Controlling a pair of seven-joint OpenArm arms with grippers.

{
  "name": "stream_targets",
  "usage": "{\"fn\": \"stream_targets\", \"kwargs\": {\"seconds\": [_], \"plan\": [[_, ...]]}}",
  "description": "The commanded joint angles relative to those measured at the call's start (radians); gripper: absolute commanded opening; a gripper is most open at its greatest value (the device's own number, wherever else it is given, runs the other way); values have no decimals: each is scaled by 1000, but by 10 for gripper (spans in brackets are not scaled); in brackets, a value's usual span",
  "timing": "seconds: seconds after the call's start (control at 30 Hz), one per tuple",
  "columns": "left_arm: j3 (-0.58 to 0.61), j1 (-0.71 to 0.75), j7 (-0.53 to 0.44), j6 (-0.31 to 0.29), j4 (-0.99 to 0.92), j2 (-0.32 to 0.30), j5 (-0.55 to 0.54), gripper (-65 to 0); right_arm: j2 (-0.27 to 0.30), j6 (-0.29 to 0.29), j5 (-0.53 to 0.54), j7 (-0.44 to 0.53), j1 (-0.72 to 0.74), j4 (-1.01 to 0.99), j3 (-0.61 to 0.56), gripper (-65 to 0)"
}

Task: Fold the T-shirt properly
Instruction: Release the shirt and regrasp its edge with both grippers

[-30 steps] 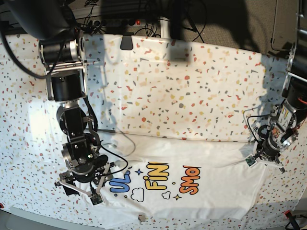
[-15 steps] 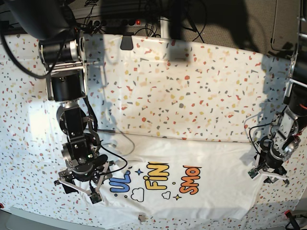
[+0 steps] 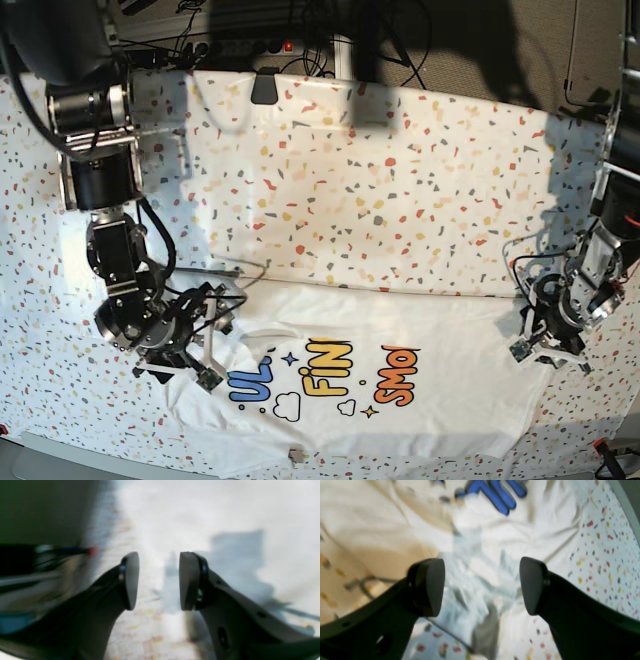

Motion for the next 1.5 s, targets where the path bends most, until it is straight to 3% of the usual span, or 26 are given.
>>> {"fn": "stream_targets", "kwargs": {"seconds": [0.0,0.13,0.27,0.4,0.67,0.83,0.93,1.17,1.4,1.47], "plan": [[-6,-37,-11,-2,19,-14,-5,-396,20,-6,8,1,35,17,-25,-192],[-6,-34,-10,-66,51,-22,0,-396,57,-6,59,-112,35,17,-168,-192],[-6,-26,4,-175,111,-37,21,-402,56,-6,56,-196,34,18,-301,-193],[-5,28,12,-219,215,-77,58,-425,56,-6,41,-244,34,24,-379,-193],[-5,100,11,-219,261,-154,130,-425,56,-6,-35,-243,34,24,-391,-202],[-2,101,11,-215,261,-155,127,-425,57,-6,-36,-233,34,23,-391,-336],[46,101,12,-212,261,-146,128,-425,58,-6,-36,-233,34,23,-391,-356],[186,101,49,-16,260,-144,198,-424,57,-6,-39,-214,34,23,-391,-356],[192,93,53,-11,260,-144,198,-436,56,-6,-87,-164,34,23,-391,-357],[192,93,53,-11,260,-144,198,-457,56,-6,-121,-135,34,23,-391,-406]]}}
